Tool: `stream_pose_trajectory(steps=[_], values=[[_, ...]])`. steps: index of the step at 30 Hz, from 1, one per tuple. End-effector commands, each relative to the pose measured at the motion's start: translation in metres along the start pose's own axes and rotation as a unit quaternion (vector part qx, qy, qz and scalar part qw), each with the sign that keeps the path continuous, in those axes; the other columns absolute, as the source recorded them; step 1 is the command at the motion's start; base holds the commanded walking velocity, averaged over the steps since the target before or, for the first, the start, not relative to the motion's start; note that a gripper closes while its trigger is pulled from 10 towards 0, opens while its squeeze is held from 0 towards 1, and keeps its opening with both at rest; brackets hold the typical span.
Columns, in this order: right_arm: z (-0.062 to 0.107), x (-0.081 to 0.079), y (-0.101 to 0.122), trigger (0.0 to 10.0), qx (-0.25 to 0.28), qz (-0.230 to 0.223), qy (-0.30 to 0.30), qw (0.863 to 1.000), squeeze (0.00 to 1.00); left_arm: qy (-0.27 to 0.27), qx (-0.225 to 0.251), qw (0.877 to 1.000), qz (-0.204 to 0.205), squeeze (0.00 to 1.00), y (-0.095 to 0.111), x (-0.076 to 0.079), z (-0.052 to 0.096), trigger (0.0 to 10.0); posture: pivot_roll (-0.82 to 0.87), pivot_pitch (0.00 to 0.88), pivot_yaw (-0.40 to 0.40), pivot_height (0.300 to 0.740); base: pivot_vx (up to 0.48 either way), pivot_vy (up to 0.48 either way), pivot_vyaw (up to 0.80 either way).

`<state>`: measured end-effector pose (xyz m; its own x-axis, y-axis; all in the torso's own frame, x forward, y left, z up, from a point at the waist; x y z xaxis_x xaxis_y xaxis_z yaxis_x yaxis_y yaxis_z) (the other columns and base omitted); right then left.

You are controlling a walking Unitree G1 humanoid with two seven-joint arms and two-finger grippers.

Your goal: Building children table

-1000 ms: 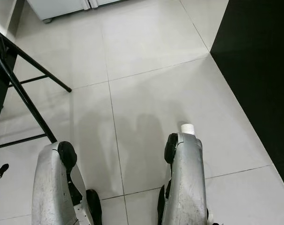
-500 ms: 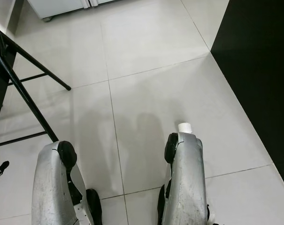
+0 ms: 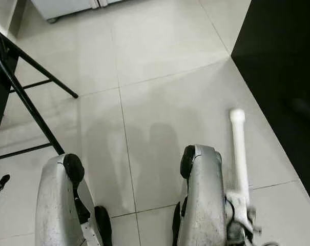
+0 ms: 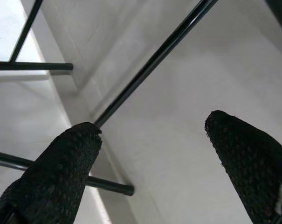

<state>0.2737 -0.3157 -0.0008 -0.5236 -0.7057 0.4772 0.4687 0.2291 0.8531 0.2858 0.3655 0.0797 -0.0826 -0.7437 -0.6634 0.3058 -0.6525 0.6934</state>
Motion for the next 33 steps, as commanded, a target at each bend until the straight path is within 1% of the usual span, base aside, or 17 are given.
stream_pose_trajectory(steps=[1,2,5,6,7,8,10,11,15,17,25,26,27,29,30,32,33], values=[[0.009,-0.014,0.010,0.0,0.043,0.018,0.015,0.999,0.00,-0.003,-0.023,1.000,0.007,0.00,-0.013,0.008,0.003,10.0,0.23,0.341,0.148,0.300,0.000,0.000,0.00],[0.009,-0.014,0.010,0.0,0.043,0.018,0.015,0.999,0.00,-0.003,-0.023,1.000,0.007,0.00,-0.013,0.008,0.003,10.0,0.23,0.341,0.148,0.300,0.000,0.000,0.00],[0.013,-0.023,0.040,0.0,0.126,0.033,0.041,0.991,0.00,-0.006,-0.023,1.000,0.011,0.00,-0.013,0.017,0.002,10.0,0.22,0.336,0.141,0.300,0.000,0.000,0.00],[0.013,-0.023,0.040,0.0,0.126,0.033,0.041,0.991,0.00,-0.006,-0.023,1.000,0.011,0.00,-0.013,0.017,0.002,10.0,0.22,0.336,0.141,0.300,0.000,0.000,0.00],[0.017,-0.027,0.055,0.0,0.168,0.039,0.051,0.984,0.00,-0.006,-0.023,1.000,0.015,0.00,-0.013,0.020,0.002,10.0,0.21,0.338,0.138,0.300,0.000,0.000,0.00],[0.017,-0.027,0.055,0.0,0.168,0.039,0.051,0.984,0.00,-0.006,-0.023,1.000,0.015,0.00,-0.013,0.020,0.002,10.0,0.21,0.338,0.138,0.300,0.000,0.000,0.00],[0.021,-0.028,0.067,0.0,0.195,0.030,0.051,0.979,0.00,-0.006,-0.022,1.000,0.018,0.00,-0.013,0.023,0.001,10.0,0.20,0.338,0.128,0.300,0.000,0.000,0.00],[0.021,-0.028,0.067,0.0,0.195,0.030,0.051,0.979,0.00,-0.006,-0.022,1.000,0.018,0.00,-0.013,0.023,0.001,10.0,0.20,0.338,0.128,0.300,0.000,0.000,0.00],[0.031,-0.023,0.096,0.0,0.272,0.036,0.039,0.961,0.00,-0.003,-0.023,0.999,0.022,0.00,-0.014,0.026,0.000,10.0,0.19,0.343,0.123,0.300,0.000,0.000,0.00],[0.032,-0.022,0.102,0.0,0.284,0.038,0.040,0.957,0.00,-0.002,-0.023,0.999,0.025,0.00,-0.014,0.026,0.000,10.0,0.19,0.343,0.123,0.300,0.000,0.000,0.00],[0.032,-0.022,0.102,0.0,0.284,0.038,0.040,0.957,0.00,-0.002,-0.023,0.999,0.025,0.00,-0.014,0.026,0.000,10.0,0.19,0.343,0.123,0.300,0.000,0.000,0.00],[0.036,-0.022,0.112,0.0,0.306,0.037,0.044,0.950,0.00,-0.001,-0.023,0.999,0.026,0.00,-0.014,0.027,0.000,10.0,0.18,0.343,0.124,0.300,0.000,0.000,0.00],[0.036,-0.022,0.112,0.0,0.306,0.037,0.044,0.950,0.00,-0.001,-0.023,0.999,0.026,0.00,-0.014,0.027,0.000,10.0,0.18,0.343,0.124,0.300,0.000,0.000,0.00],[0.058,-0.021,0.174,0.0,0.397,-0.015,0.063,0.915,0.00,0.027,-0.016,0.999,0.036,0.00,-0.009,0.015,-0.003,10.0,0.17,0.342,0.111,0.300,0.000,0.000,0.00],[0.058,-0.021,0.174,0.0,0.397,-0.015,0.063,0.915,0.00,0.027,-0.016,0.999,0.036,0.00,-0.009,0.015,-0.003,10.0,0.17,0.342,0.111,0.300,0.000,0.000,0.00],[0.074,-0.018,0.205,0.0,0.441,-0.045,0.073,0.893,0.00,0.050,-0.008,0.998,0.045,0.00,-0.004,0.005,-0.005,10.0,0.17,0.338,0.112,0.300,0.000,0.000,0.00],[0.078,-0.019,0.211,0.0,0.452,-0.053,0.080,0.887,0.00,0.057,0.001,0.997,0.049,0.00,0.001,0.001,-0.006,10.0,0.16,0.336,0.110,0.300,0.000,0.000,0.00]])
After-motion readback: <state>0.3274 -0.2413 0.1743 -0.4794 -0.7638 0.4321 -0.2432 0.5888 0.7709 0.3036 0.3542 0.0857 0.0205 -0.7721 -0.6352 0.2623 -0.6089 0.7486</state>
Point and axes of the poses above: a point about 5 cm out from each wrist's last joint towards the gripper, its own z axis pointing back from the gripper into the wrist, its own y axis along the axis of the wrist's last joint, x = y × z, the point moved 4 cm from there along -z, pointing out of the wrist towards the gripper, and after that the axes turned 5 degrees about -z, right-handed, at the moved point
